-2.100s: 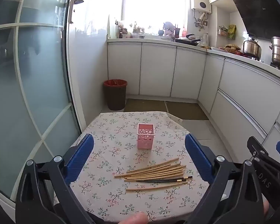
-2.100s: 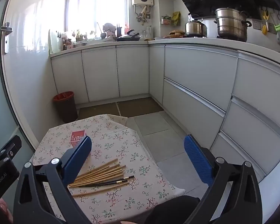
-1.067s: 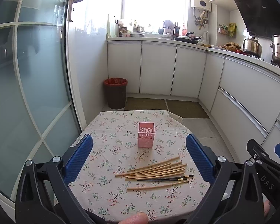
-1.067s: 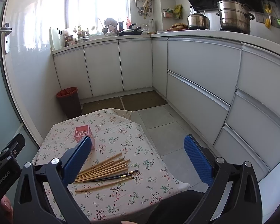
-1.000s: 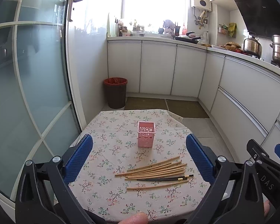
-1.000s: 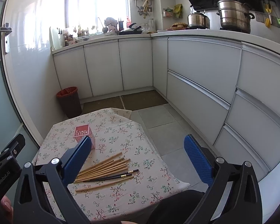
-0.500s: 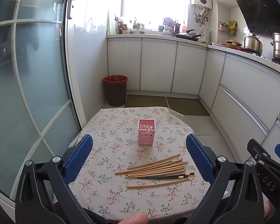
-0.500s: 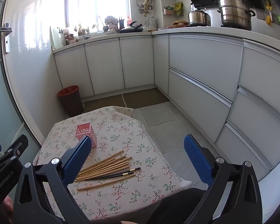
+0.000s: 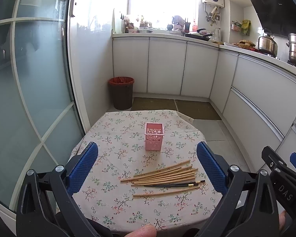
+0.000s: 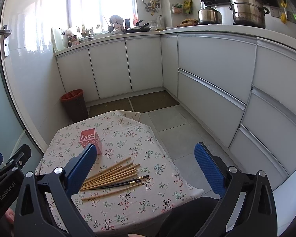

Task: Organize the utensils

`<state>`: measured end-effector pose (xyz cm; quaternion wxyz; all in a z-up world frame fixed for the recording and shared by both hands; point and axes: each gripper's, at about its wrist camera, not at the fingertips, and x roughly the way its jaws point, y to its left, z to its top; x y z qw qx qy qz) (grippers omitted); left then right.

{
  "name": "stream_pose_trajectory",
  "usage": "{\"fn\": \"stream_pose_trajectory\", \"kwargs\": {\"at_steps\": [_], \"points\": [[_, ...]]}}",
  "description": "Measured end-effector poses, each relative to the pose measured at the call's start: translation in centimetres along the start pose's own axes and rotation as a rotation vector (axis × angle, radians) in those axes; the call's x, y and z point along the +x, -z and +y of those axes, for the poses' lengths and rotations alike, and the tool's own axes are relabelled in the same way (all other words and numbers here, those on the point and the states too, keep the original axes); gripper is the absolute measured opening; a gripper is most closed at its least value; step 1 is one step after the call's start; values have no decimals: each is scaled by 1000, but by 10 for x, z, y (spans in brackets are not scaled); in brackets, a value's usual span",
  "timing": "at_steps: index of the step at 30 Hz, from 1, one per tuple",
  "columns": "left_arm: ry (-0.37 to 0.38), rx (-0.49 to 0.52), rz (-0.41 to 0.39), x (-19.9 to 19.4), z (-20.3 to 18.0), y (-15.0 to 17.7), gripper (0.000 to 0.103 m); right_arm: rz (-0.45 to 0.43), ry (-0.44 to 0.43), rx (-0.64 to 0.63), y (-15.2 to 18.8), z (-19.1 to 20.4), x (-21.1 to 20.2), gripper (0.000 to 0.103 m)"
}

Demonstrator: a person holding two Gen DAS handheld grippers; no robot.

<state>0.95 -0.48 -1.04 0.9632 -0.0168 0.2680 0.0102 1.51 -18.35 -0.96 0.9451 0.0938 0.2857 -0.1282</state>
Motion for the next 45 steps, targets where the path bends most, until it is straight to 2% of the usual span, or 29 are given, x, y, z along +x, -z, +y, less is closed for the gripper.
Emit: {"fn": "stream_pose_trajectory", "kwargs": {"at_steps": [36,38,40,43,45], "points": [[-3,-3,35,12,2,5,96,18,2,5,3,-3,6,96],[4,2,53,20,2,3,96,35,4,27,3,-7,12,96],[42,14,103,38,2,-1,96,91,-10,95,3,-19,26,96],[108,29,213,80,-2,-5,96,209,-52,240,7,-51,65,96],[153,79,294,114,-12,-3,96,285,-94,317,14,-69,93,96]]}}
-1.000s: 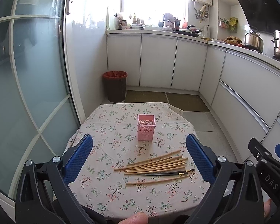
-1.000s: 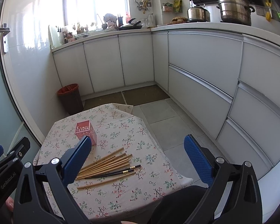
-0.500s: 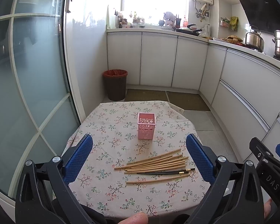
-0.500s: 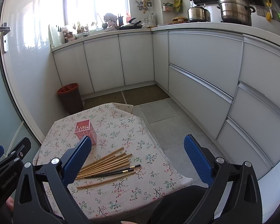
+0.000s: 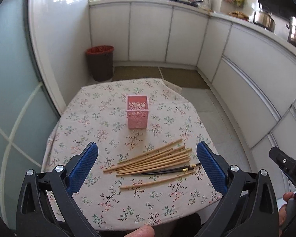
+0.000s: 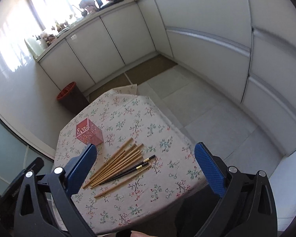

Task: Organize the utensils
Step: 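Grasp a wooden chopstick with the left tool while the right tool grasps another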

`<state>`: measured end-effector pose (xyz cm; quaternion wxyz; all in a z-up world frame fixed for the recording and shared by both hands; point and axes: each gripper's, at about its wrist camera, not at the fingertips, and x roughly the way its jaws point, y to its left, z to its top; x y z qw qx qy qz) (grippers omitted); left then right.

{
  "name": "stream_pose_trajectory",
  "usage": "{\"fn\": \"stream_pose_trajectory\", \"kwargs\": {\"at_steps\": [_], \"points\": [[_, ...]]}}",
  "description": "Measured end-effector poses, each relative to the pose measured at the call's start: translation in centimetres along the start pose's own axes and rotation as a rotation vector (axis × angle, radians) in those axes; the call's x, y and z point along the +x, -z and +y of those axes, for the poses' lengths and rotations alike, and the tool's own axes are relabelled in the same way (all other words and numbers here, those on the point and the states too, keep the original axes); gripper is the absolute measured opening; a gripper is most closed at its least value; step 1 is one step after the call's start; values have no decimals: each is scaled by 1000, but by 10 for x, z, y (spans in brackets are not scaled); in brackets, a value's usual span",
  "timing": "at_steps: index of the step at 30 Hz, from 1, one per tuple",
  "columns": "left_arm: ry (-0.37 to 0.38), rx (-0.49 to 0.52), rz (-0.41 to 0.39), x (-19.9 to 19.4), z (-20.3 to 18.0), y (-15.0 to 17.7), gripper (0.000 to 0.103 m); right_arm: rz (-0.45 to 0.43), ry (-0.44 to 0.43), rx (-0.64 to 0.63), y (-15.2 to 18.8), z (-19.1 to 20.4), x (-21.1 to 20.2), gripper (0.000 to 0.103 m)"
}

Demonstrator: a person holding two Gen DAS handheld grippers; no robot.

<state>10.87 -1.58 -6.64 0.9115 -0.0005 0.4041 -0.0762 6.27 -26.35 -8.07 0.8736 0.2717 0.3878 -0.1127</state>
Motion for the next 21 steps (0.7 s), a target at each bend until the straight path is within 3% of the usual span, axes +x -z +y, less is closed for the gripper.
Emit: {"fn": "stream_pose_trajectory", "kwargs": {"at_steps": [3,6,9,15,18,21], "points": [[102,68,179,69,-13,-8,96,87,-48,82,-7,-24,41,96],[115,113,328,133,-27,-9,96,189,-100,147,-10,-45,85,96],[104,192,407,182,-47,-11,96,284,-150,212,-9,-62,125,96],[84,320,577,282,-70,-17,95,375,-115,257,-2,-76,170,96],[104,343,645,311,-73,-21,81,422,-103,284,2,-81,187,96],[148,343,697,326,-72,-22,76,456,-103,303,5,-84,199,96]]}}
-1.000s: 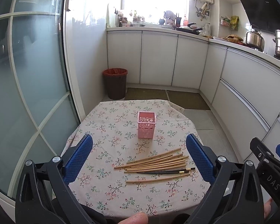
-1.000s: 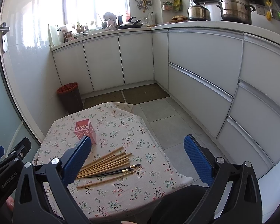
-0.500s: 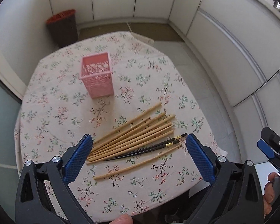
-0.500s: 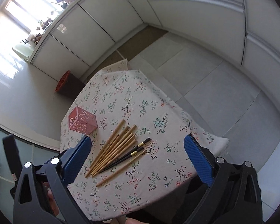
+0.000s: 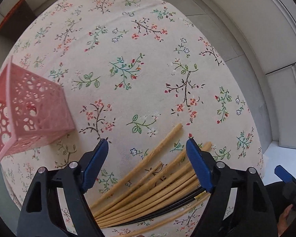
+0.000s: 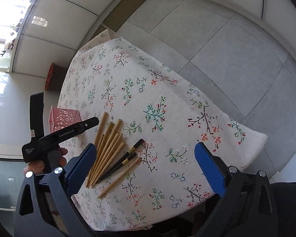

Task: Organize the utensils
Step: 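Grasp a wooden chopstick with the left tool while the right tool grasps another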

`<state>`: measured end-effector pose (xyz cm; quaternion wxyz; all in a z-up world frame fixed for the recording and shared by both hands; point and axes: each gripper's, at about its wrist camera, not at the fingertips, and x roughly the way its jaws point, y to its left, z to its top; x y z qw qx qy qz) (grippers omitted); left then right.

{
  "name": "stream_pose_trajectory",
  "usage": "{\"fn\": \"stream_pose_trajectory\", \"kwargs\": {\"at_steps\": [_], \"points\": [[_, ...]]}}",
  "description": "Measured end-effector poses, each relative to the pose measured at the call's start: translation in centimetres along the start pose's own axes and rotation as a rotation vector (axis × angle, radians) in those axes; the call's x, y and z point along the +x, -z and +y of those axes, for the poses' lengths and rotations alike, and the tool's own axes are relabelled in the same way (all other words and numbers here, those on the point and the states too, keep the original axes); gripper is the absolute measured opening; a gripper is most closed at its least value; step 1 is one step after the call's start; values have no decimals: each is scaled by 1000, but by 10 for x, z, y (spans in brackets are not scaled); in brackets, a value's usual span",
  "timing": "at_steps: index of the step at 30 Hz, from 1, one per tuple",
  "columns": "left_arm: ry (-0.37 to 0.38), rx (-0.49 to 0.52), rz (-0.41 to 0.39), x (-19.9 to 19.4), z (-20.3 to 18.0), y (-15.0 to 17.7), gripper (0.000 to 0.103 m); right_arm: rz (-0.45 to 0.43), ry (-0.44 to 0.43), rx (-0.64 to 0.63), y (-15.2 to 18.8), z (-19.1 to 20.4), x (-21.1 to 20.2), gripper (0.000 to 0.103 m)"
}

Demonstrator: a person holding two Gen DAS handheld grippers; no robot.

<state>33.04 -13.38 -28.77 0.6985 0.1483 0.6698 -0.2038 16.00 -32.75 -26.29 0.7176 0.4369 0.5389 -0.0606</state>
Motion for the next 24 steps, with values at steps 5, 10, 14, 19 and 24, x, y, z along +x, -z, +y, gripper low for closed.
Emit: {"fn": "stream_pose_trajectory", "kwargs": {"at_steps": [5,10,14,19,24], "points": [[10,49,40,15,0,-3,68,33,9,2,2,4,9,96],[-65,108,20,24,-5,-2,57,54,12,3,2,8,18,96],[-69,112,-23,21,-4,2,39,63,13,28,1,8,20,96],[-58,86,-84,9,13,11,16,99,20,31,5,16,28,96],[-87,57,-199,-23,41,52,7,155,21,124,17,15,40,93]]}}
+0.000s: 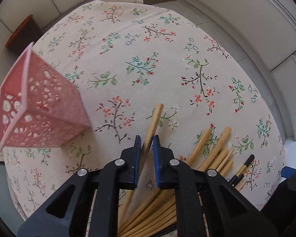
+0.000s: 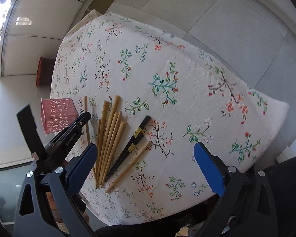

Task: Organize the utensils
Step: 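Grasp a wooden chopstick with the left tool while the right tool grasps another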

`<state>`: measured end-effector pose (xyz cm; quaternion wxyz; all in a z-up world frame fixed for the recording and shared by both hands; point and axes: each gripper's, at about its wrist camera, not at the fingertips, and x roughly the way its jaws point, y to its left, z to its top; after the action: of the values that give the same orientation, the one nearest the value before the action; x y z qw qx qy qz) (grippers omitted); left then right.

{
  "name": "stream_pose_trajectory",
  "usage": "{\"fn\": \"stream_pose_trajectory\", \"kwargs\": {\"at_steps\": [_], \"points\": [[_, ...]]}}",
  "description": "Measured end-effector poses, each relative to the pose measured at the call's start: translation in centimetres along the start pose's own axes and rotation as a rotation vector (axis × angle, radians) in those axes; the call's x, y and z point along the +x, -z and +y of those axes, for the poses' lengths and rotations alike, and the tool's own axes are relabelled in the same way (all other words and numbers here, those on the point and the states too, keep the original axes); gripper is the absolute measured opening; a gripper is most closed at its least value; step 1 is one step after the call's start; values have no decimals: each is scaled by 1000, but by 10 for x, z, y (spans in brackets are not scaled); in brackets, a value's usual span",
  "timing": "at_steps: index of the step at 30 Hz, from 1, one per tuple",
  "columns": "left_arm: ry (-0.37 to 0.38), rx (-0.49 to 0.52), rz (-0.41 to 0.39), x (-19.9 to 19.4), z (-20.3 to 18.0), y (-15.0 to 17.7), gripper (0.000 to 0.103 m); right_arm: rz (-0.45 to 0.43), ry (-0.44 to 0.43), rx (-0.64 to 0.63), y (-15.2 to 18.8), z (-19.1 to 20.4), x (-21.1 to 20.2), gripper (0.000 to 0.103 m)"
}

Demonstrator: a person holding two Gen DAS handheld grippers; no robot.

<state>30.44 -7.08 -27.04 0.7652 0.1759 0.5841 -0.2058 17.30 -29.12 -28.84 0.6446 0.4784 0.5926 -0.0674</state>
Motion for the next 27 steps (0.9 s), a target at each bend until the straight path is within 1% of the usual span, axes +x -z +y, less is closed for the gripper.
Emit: {"fn": "stream_pose_trajectory", "kwargs": {"at_steps": [1,2,4,5,6,7,8,9,10,11,12,13,15,17,20,21,22,23,24,25,27], "points": [[10,-17,-26,-13,10,5,7,14,12,16,3,0,4,89],[16,-36,-56,-28,20,13,7,19,39,29,6,1,9,82],[20,-69,-123,-58,37,30,7,16,91,49,12,5,19,75],[24,-84,-150,-71,36,34,7,16,116,56,15,7,25,68],[33,-102,-186,-87,45,44,7,23,144,62,18,10,31,65],[34,-112,-213,-97,38,43,7,32,158,70,21,11,37,62],[39,-120,-242,-107,40,45,7,37,174,79,24,13,43,58],[47,-129,-273,-122,46,53,7,32,196,86,26,16,47,56],[53,-134,-296,-132,46,47,7,18,215,94,28,19,50,54],[64,-138,-322,-142,49,51,7,0,222,103,29,22,51,48],[79,-144,-346,-152,52,54,7,-6,232,106,30,25,53,45],[91,-149,-363,-149,47,51,7,-3,239,113,30,28,56,40],[104,-152,-398,-158,54,60,7,-10,261,147,31,32,61,38],[117,-154,-427,-166,55,66,7,-27,307,147,32,38,67,37],[131,-163,-467,-176,59,66,7,-66,391,129,38,53,74,32],[131,-170,-477,-179,62,68,7,-84,417,122,40,58,76,29],[132,-177,-483,-180,64,70,7,-102,433,117,42,61,77,24],[133,-187,-487,-183,67,72,7,-118,431,105,42,63,78,14],[134,-196,-490,-185,70,74,7,-129,417,97,43,65,80,13],[137,-202,-493,-187,72,76,7,-136,400,103,43,63,80,10],[132,-213,-506,-193,74,80,7,-133,339,117,43,59,79,6]]}}
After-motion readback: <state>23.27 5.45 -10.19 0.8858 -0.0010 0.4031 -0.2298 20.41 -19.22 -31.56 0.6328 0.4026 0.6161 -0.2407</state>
